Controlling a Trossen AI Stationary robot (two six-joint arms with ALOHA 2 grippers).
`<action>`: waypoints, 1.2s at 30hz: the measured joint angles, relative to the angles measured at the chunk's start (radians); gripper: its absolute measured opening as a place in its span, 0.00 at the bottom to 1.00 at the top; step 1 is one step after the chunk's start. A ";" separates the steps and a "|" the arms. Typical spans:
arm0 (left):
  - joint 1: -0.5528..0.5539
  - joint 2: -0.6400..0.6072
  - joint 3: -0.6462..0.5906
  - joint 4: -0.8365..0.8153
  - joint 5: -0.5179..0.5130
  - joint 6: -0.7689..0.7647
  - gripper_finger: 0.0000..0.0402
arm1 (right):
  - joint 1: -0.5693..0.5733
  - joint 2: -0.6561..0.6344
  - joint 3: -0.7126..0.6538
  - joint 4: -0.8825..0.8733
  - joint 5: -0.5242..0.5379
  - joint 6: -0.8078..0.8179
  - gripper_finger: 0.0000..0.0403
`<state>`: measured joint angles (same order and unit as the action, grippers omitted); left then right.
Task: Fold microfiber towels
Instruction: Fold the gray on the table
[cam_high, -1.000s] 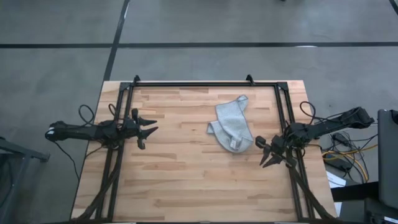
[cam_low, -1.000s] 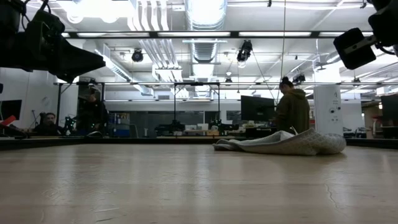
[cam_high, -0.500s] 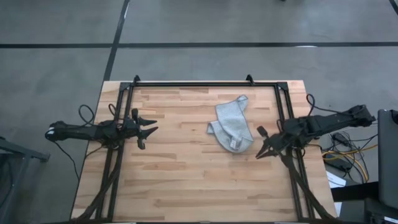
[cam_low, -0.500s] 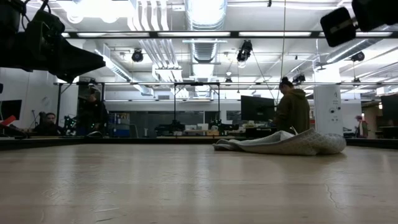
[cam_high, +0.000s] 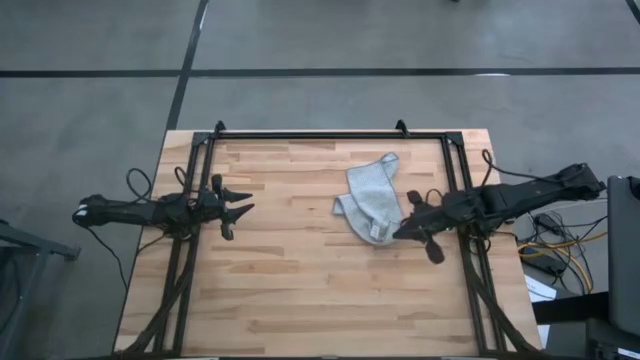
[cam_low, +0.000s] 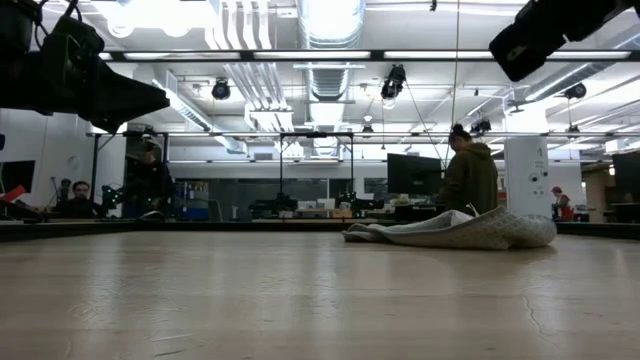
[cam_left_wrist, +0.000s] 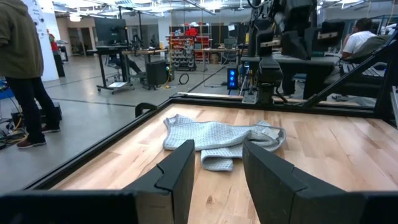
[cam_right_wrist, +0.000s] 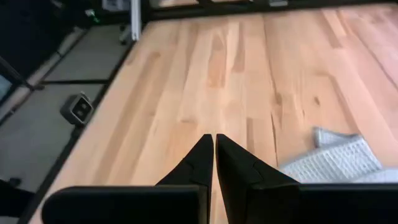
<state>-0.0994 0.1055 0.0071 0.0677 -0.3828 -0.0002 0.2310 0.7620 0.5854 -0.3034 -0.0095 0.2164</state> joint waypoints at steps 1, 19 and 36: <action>0.000 0.000 0.000 0.000 0.000 0.000 0.35 | 0.000 0.015 0.000 0.000 0.013 0.017 0.04; 0.000 0.000 0.000 0.000 0.000 0.000 0.35 | 0.000 0.113 0.000 0.011 0.196 0.256 0.04; 0.000 0.000 0.000 0.000 0.000 0.000 0.35 | 0.000 0.108 -0.001 0.000 0.196 0.211 0.04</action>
<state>-0.0995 0.1055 0.0071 0.0675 -0.3828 0.0001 0.2313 0.8703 0.5842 -0.3031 0.1864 0.4270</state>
